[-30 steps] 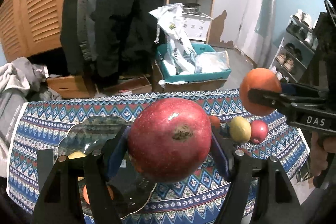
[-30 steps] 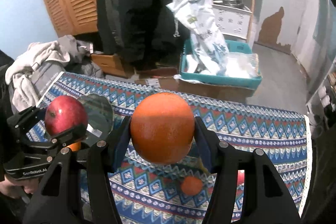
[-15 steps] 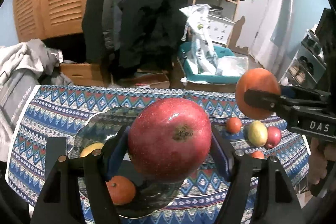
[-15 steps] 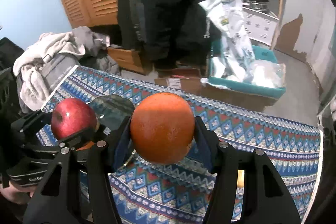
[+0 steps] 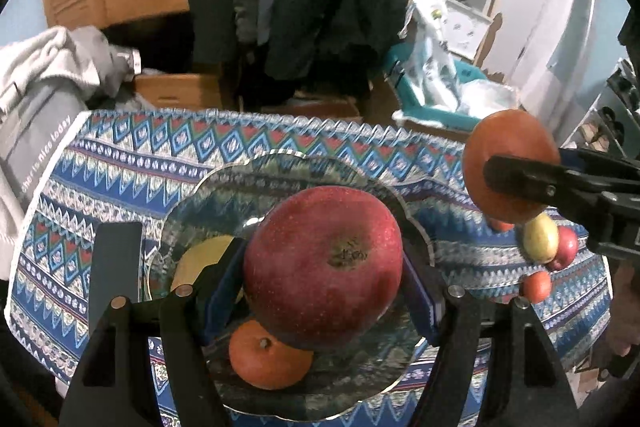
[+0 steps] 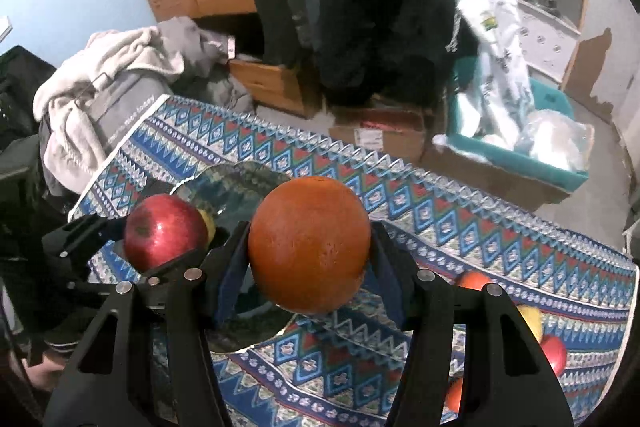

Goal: Organize fruits
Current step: 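Lower the red apple into the bowl with the left tool while the right tool releases the orange there, then withdraw both open tools from the bowl toward the remaining fruits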

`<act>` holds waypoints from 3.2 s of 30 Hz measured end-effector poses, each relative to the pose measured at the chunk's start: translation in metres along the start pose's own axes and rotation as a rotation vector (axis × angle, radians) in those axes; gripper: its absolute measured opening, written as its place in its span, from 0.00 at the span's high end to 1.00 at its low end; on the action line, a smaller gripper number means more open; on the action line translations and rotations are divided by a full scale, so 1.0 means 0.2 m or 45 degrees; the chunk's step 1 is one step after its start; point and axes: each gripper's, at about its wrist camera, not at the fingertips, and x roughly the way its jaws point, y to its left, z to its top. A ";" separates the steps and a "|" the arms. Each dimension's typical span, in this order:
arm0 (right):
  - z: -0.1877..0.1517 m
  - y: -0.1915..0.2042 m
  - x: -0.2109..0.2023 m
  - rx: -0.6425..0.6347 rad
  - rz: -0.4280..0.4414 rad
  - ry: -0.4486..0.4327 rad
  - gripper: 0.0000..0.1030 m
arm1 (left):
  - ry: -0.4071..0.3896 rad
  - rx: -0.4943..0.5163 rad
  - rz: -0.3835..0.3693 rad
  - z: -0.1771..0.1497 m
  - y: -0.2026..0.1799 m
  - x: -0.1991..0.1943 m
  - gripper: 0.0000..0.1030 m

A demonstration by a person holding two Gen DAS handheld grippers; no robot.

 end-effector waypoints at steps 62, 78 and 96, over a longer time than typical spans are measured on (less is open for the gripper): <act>0.06 0.21 -0.15 -0.096 -0.122 -0.056 0.34 | -0.195 -0.038 0.077 0.04 0.06 -0.50 0.21; -0.03 0.01 -0.59 -0.032 -0.211 -0.233 0.22 | -0.330 0.077 0.003 0.11 -0.24 -0.72 0.15; -0.22 -0.31 -0.86 0.088 -0.315 -0.281 0.22 | -0.344 0.240 -0.076 0.13 -0.61 -0.77 0.15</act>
